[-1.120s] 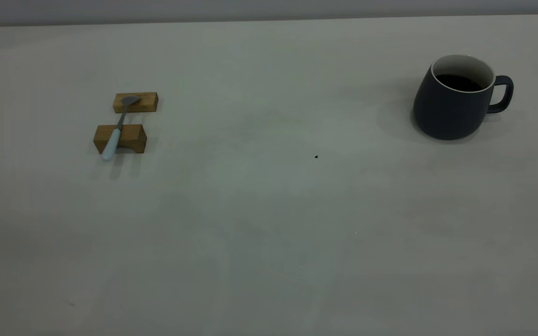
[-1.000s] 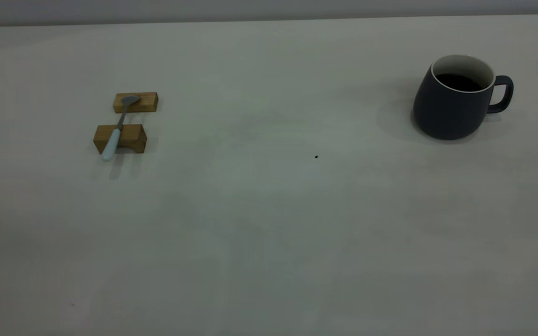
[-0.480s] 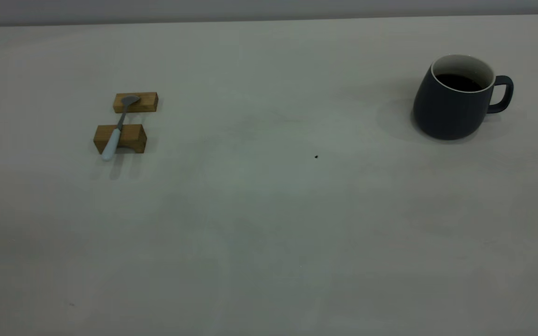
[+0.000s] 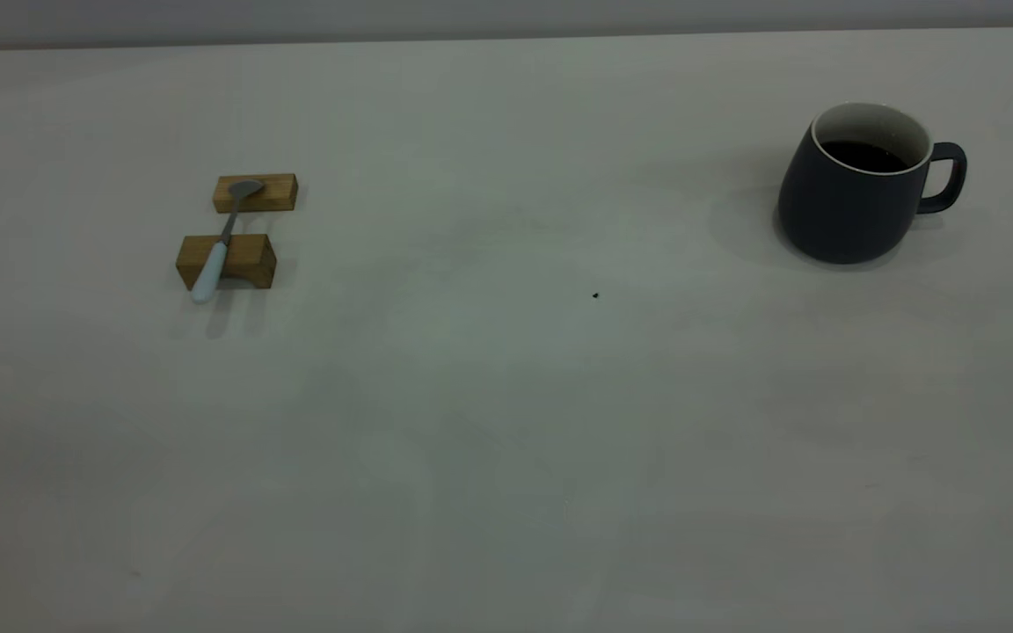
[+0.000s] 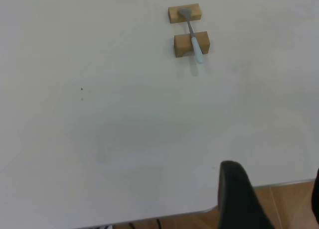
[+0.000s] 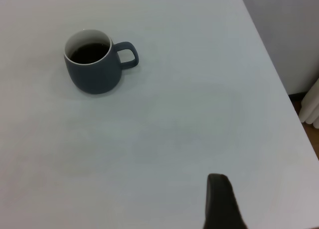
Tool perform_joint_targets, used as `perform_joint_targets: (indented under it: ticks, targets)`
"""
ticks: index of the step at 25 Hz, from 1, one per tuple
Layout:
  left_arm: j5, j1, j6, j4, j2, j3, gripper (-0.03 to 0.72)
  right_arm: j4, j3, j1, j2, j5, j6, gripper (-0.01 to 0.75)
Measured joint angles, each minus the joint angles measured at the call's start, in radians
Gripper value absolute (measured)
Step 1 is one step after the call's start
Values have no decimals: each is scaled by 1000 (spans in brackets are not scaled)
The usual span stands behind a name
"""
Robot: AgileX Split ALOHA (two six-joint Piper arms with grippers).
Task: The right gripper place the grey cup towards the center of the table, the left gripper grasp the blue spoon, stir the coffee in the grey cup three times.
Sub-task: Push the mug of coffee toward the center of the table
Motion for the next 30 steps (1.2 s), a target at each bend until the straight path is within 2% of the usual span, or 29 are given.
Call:
perform_joint_targets:
  ticks: [14, 18, 22, 25, 27, 30]
  targets:
    - [0, 0, 0, 0, 0, 0, 436, 1, 0, 0, 0, 0, 0, 510]
    - [0, 0, 0, 0, 0, 0, 436, 60, -12, 0, 59, -25, -65, 510]
    - [0, 0, 0, 0, 0, 0, 436, 146, -23, 0, 237, -130, -153, 532]
    - [0, 0, 0, 0, 0, 0, 436, 218, -23, 0, 393, -246, -242, 599]
    - [0, 0, 0, 0, 0, 0, 436, 263, -30, 0, 506, -326, -337, 632]
    - [0, 0, 0, 0, 0, 0, 436, 300, -62, 0, 681, -423, -479, 638]
